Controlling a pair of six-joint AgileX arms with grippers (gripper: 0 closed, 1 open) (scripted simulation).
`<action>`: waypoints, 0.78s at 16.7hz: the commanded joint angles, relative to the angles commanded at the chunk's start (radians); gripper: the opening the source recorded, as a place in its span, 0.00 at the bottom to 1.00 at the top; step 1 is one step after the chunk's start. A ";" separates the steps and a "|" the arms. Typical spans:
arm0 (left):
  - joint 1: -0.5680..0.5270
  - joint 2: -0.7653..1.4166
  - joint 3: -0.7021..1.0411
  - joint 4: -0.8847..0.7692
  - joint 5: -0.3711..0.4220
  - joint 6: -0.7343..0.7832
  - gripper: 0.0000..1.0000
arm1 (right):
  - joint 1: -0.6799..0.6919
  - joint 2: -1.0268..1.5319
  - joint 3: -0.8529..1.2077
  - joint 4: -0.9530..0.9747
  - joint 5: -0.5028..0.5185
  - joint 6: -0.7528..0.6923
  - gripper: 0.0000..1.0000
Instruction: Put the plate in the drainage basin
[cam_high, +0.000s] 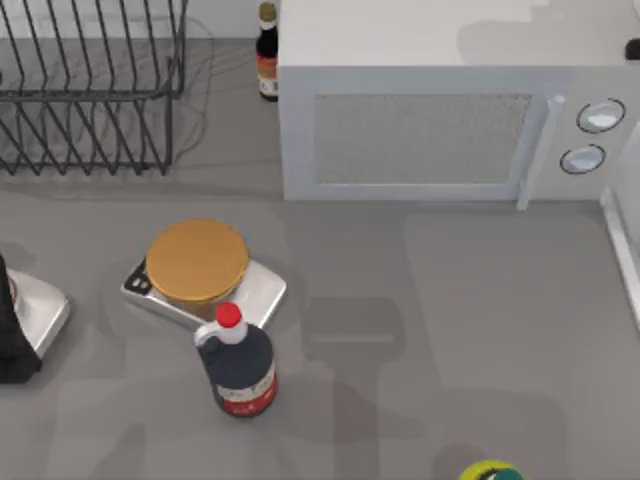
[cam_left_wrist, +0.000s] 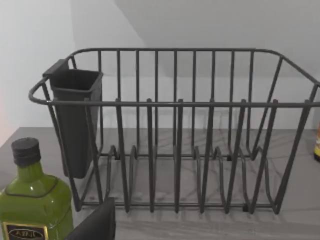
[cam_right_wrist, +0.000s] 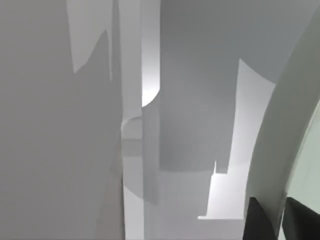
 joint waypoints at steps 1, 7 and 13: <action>0.000 0.000 0.000 0.000 0.000 0.000 1.00 | 0.000 0.000 0.000 0.000 0.000 0.000 0.00; 0.000 0.000 0.000 0.000 0.000 0.000 1.00 | 0.000 0.000 0.000 0.000 0.000 0.000 0.38; 0.000 0.000 0.000 0.000 0.000 0.000 1.00 | 0.000 0.000 0.000 0.000 0.000 0.000 0.83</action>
